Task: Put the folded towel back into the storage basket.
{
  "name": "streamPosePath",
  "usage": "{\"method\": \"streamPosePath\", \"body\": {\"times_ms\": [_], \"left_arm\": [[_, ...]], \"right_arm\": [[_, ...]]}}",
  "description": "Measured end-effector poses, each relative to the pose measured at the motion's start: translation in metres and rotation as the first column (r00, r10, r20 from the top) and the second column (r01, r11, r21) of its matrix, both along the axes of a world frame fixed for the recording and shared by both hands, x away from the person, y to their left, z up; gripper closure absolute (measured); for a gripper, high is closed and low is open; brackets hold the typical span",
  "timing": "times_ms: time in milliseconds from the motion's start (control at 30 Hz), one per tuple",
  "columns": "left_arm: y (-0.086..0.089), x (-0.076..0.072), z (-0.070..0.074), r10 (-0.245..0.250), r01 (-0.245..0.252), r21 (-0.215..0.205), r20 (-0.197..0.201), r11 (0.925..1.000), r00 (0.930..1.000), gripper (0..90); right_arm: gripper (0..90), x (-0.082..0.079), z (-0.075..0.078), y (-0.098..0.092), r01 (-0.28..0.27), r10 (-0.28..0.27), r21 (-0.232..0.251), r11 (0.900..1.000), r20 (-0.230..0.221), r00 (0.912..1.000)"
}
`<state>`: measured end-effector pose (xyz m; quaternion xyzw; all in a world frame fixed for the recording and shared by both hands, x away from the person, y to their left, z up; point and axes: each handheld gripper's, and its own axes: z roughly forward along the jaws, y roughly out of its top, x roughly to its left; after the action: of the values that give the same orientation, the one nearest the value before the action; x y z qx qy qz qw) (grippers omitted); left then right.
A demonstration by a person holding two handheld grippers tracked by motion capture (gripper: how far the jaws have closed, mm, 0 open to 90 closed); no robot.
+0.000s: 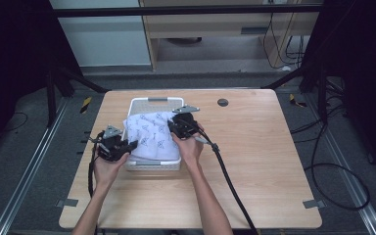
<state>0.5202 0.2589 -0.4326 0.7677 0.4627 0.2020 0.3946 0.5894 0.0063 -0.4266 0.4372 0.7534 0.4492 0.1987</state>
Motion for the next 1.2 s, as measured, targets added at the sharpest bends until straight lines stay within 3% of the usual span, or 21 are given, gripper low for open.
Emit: {"method": "streamPosePath", "body": {"times_ms": [233,433,667,933,1100,1200], "left_arm": [[-0.002,0.001,-0.003,0.011,-0.011,0.039,-0.01,0.9992,0.9999,68.6],[-0.001,0.001,0.0,0.023,-0.023,0.054,0.0,0.9983,0.9997,65.5],[0.006,-0.005,0.012,0.04,-0.04,-0.001,0.048,0.9992,0.9981,63.2],[0.011,-0.015,0.027,0.029,-0.022,-0.067,0.105,0.9975,0.994,58.8],[0.013,-0.02,0.033,0.028,-0.018,-0.078,0.123,0.9968,0.992,53.9],[0.013,-0.024,0.034,0.026,-0.016,-0.076,0.132,0.997,0.991,50.0]], "right_arm": [[69.6,0.003,-0.006,0.001,0.001,-0.002,-0.042,0.999,-0.026,0.9996],[69.5,0.003,-0.007,0.0,0.006,-0.007,-0.07,0.998,-0.01,0.9999],[67.2,-0.003,0.005,-0.005,0.007,-0.006,-0.047,0.999,0.027,0.9996],[61.6,-0.015,0.022,-0.018,-0.008,0.01,-0.022,1.0,0.067,0.9977],[56.4,-0.027,0.032,-0.033,-0.018,0.018,-0.006,1.0,0.087,0.9961],[46.5,-0.039,0.037,-0.048,-0.022,0.022,0.005,1.0,0.102,0.9946]]}}
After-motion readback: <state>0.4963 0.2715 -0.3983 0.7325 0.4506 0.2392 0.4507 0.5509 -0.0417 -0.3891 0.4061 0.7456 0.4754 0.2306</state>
